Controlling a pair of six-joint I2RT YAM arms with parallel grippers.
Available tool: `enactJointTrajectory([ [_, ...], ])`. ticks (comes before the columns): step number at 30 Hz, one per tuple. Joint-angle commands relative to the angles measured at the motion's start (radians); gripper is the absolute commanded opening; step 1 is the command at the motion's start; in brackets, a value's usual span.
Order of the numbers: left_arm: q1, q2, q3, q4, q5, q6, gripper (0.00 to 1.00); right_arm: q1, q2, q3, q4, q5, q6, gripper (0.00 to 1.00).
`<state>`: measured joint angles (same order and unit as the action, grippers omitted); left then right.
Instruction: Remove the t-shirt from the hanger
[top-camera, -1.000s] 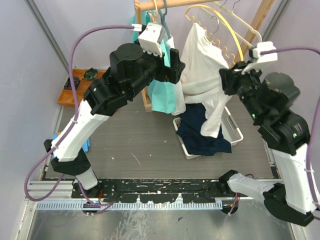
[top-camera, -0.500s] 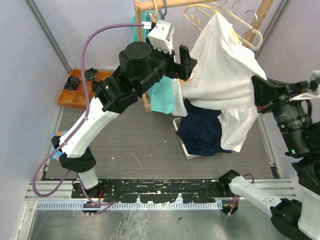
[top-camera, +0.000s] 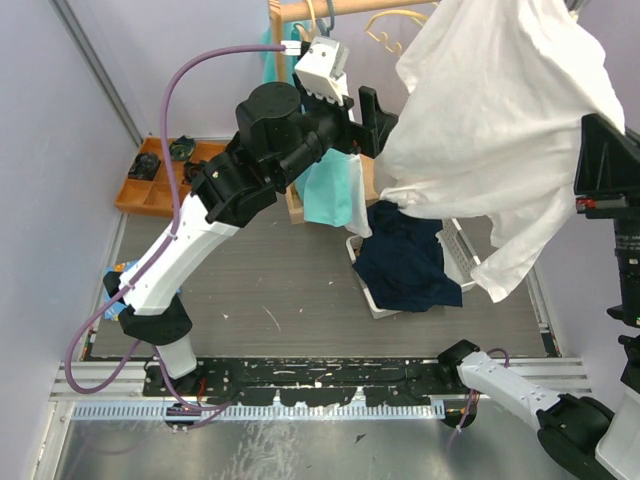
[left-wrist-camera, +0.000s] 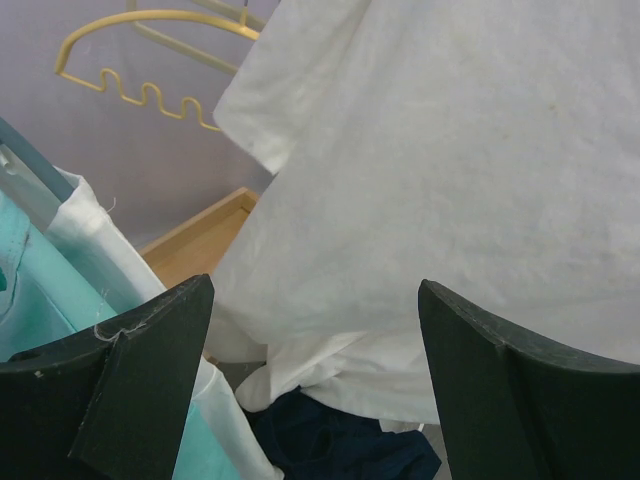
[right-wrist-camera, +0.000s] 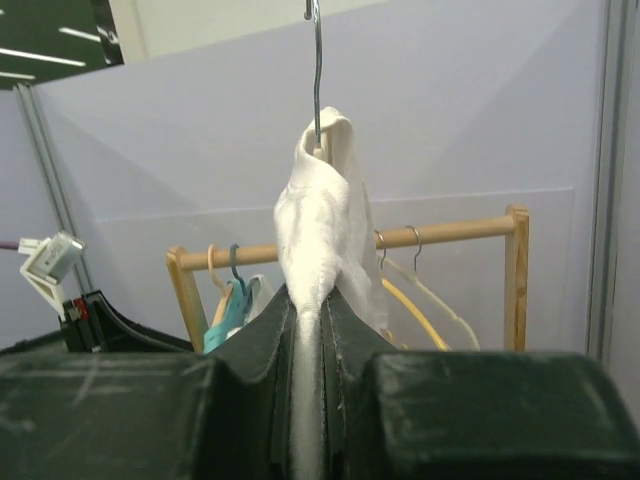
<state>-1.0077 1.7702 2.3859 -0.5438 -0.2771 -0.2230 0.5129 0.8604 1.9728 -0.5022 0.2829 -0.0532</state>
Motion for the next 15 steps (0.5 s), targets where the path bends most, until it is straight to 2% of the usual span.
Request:
enactJointTrajectory([
  [1,0.003,-0.02,-0.006,0.042,0.011,-0.011,0.9,-0.006,0.028,0.057,0.204,-0.018,-0.027,0.01],
  [13,0.004,-0.023,-0.01,0.037,0.007,-0.006,0.9,-0.018,0.043,0.132,0.206,-0.055,-0.009,0.01],
  [15,0.004,-0.022,-0.01,0.037,0.008,-0.006,0.9,-0.023,0.042,0.14,0.18,-0.101,0.001,0.01],
])
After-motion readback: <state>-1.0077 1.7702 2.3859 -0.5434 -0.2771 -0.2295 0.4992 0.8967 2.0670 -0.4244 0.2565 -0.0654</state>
